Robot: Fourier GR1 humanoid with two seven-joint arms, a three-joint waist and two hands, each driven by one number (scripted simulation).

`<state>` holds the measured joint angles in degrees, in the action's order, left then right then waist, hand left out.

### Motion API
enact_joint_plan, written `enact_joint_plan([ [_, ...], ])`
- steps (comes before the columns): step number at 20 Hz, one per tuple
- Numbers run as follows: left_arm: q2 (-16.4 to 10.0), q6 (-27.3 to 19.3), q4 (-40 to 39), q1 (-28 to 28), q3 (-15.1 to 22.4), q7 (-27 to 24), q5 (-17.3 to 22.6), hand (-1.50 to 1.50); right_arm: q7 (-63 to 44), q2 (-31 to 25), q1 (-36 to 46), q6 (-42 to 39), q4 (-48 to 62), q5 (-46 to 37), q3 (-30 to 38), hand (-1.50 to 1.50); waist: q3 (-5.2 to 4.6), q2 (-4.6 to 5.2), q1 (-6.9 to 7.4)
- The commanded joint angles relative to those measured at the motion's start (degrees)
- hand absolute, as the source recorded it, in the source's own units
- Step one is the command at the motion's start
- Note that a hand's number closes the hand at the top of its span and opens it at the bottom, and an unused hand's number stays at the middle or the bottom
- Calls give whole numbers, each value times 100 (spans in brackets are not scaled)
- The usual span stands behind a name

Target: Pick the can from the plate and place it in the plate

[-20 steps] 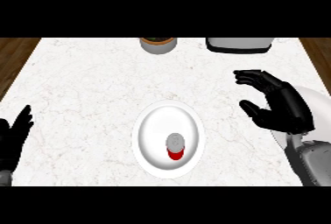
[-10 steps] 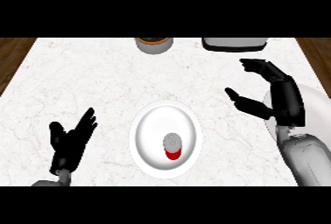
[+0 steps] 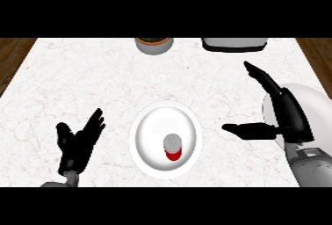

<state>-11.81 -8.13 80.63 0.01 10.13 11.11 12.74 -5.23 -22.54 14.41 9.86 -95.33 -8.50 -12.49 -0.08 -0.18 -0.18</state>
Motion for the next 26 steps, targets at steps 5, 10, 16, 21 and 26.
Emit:
enact_joint_plan([
  [5,73,-103,337,223,145,24,-155,0,-2145,-687,548,-1518,-779,-439,-1014,-150,-2,-16,62],
  [10,126,62,23,38,35,-34,-101,0,-3737,-201,1210,-1949,-1133,-817,-1482,-150,0,4,47],
  [16,229,81,237,247,43,0,-250,0,-3812,621,818,-1911,-820,-1740,-1982,-150,8,12,42],
  [21,282,143,-52,-82,-136,8,-284,0,-4121,966,1000,-2323,-368,-2031,-1979,-150,7,15,28],
  [26,404,42,161,-65,-98,156,-411,0,-4100,1444,418,-2217,-352,-2324,-2378,-150,8,12,14],
])
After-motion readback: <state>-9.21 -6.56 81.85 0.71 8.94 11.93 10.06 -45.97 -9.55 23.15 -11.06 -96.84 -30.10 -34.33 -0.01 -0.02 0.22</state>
